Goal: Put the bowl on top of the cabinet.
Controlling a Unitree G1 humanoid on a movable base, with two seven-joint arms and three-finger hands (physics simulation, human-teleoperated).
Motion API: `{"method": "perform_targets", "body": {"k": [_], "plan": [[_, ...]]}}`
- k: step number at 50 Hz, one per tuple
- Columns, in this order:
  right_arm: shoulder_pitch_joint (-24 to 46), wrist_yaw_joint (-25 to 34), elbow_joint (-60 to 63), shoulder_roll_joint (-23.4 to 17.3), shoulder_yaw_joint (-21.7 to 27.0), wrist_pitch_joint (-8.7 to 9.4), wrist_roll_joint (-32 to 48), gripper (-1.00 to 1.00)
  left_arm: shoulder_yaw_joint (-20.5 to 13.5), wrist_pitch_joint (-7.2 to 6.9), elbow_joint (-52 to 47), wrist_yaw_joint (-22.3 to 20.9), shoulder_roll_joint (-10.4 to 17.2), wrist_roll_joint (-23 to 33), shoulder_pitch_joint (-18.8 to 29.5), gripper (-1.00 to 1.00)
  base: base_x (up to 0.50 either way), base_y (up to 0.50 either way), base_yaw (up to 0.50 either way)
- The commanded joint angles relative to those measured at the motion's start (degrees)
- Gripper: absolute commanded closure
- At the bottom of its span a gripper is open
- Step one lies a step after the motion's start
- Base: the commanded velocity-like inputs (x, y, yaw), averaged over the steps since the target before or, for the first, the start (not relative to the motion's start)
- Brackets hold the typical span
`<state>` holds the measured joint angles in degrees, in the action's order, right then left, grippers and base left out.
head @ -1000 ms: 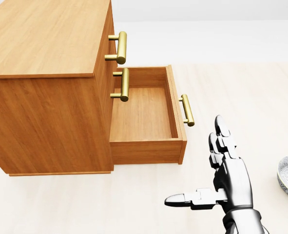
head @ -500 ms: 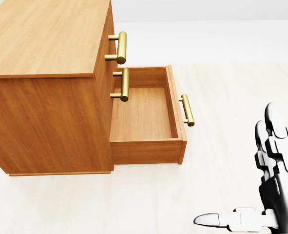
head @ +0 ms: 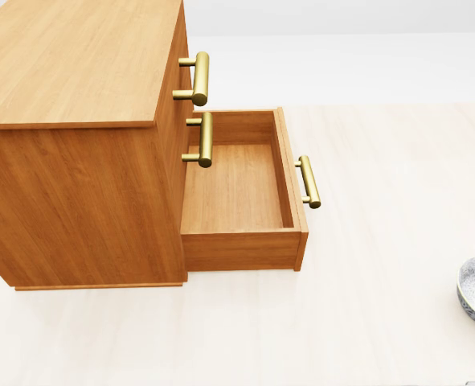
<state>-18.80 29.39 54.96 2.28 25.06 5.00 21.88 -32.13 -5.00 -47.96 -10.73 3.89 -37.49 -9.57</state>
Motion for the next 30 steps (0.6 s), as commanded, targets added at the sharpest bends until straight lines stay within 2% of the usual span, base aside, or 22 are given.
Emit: {"method": "perform_targets", "body": {"k": [1,8,17,24,30], "plan": [[2.13,8.23,-8.07,-0.45,9.82,0.00,3.26,-1.00,1.12,0.00,4.56,1.29,-0.49,1.75,1.04,-1.00,0.00,0.00,0.00],[2.81,10.61,-10.99,-2.08,12.73,0.00,7.94,-1.00,1.22,0.00,4.59,1.36,-0.55,1.94,1.06,-1.00,0.00,0.00,0.00],[5.13,10.61,-13.76,-4.59,17.53,0.00,7.80,-1.00,1.61,0.00,4.67,1.28,-0.70,2.33,0.95,-1.00,0.00,0.00,0.00],[5.66,10.61,-17.71,-6.77,16.96,0.00,10.08,-1.00,2.25,0.00,6.05,1.60,-0.38,3.09,1.68,-1.00,0.00,0.00,0.00],[5.85,10.61,-21.05,-7.88,14.41,0.00,14.11,-1.00,2.00,0.00,5.33,1.59,-0.43,2.67,1.34,-1.00,0.00,0.00,0.00]]}}
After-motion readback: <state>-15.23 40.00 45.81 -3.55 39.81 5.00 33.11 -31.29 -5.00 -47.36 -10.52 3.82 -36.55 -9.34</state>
